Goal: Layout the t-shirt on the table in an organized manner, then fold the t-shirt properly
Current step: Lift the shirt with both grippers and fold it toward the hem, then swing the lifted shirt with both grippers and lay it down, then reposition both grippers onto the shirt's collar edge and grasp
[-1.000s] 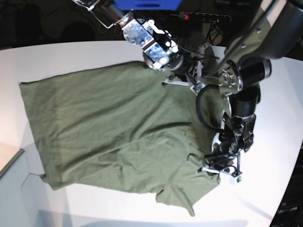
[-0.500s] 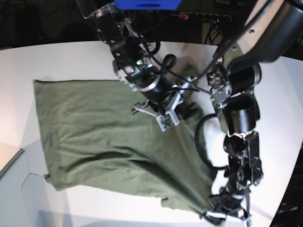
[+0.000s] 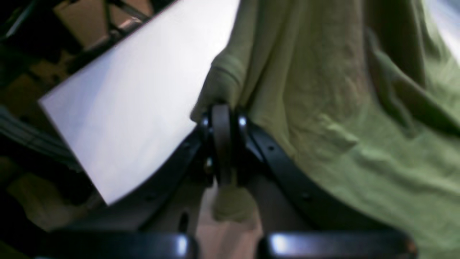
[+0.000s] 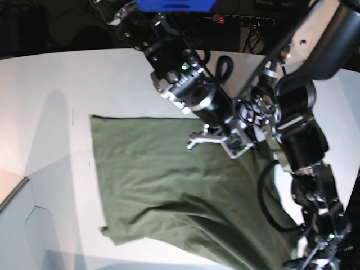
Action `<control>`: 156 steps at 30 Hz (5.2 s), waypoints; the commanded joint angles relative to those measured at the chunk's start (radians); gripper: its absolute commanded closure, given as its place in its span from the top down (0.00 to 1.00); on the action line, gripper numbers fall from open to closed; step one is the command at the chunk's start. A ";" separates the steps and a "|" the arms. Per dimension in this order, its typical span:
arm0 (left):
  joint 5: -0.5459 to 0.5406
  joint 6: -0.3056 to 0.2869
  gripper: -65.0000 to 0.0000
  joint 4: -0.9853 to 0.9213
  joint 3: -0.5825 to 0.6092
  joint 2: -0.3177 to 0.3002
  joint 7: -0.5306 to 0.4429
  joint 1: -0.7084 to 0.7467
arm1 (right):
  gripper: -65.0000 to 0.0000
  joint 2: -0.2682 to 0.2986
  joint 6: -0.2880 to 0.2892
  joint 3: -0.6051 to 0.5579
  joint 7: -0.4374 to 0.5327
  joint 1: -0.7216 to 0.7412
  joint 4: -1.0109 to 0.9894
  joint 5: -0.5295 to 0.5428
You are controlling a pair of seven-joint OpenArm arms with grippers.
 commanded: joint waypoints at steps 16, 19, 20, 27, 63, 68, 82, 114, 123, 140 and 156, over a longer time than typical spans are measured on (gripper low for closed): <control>-0.016 -0.005 0.00 0.041 0.171 0.057 -0.053 -0.118 | 0.00 -0.022 0.008 0.103 0.136 0.068 0.013 0.025; -0.013 -0.003 0.00 0.033 0.203 0.121 -0.054 -0.103 | 0.00 0.002 0.008 0.154 0.136 0.068 0.009 0.025; -0.013 -0.003 0.00 0.019 0.217 0.139 -0.057 -0.098 | 0.00 0.011 0.008 0.170 0.136 0.069 0.010 0.025; -0.019 -0.003 0.00 -0.045 0.375 0.139 -0.060 -0.073 | 0.00 0.082 0.009 0.361 0.142 0.069 0.007 0.025; -0.637 -0.002 0.26 -0.584 1.136 0.139 -0.421 -0.213 | 0.00 0.192 0.011 0.879 0.141 -0.140 0.064 0.281; -0.726 -0.008 0.55 -0.581 1.273 0.139 -0.421 -0.208 | 0.00 0.179 0.011 0.950 0.141 -0.140 0.061 0.281; -0.745 -0.003 0.76 -0.578 1.293 0.012 -0.421 -0.038 | 0.00 0.136 0.009 1.059 0.141 -0.135 0.013 0.280; -0.731 -0.002 0.75 -0.187 0.923 -0.126 -0.286 0.596 | 0.43 0.134 0.008 1.254 0.136 -0.044 -0.074 0.281; -0.732 -0.002 0.75 -0.360 0.921 -0.084 -0.289 0.562 | 0.43 0.129 0.009 1.240 0.136 -0.081 0.006 0.281; -0.742 -0.002 0.00 -0.541 0.915 0.038 -0.287 0.457 | 0.43 0.133 0.009 1.238 0.136 -0.147 0.010 0.278; -0.826 0.228 0.00 0.148 0.780 -0.342 -0.292 0.747 | 0.43 0.129 0.011 1.091 0.136 -0.140 0.010 0.278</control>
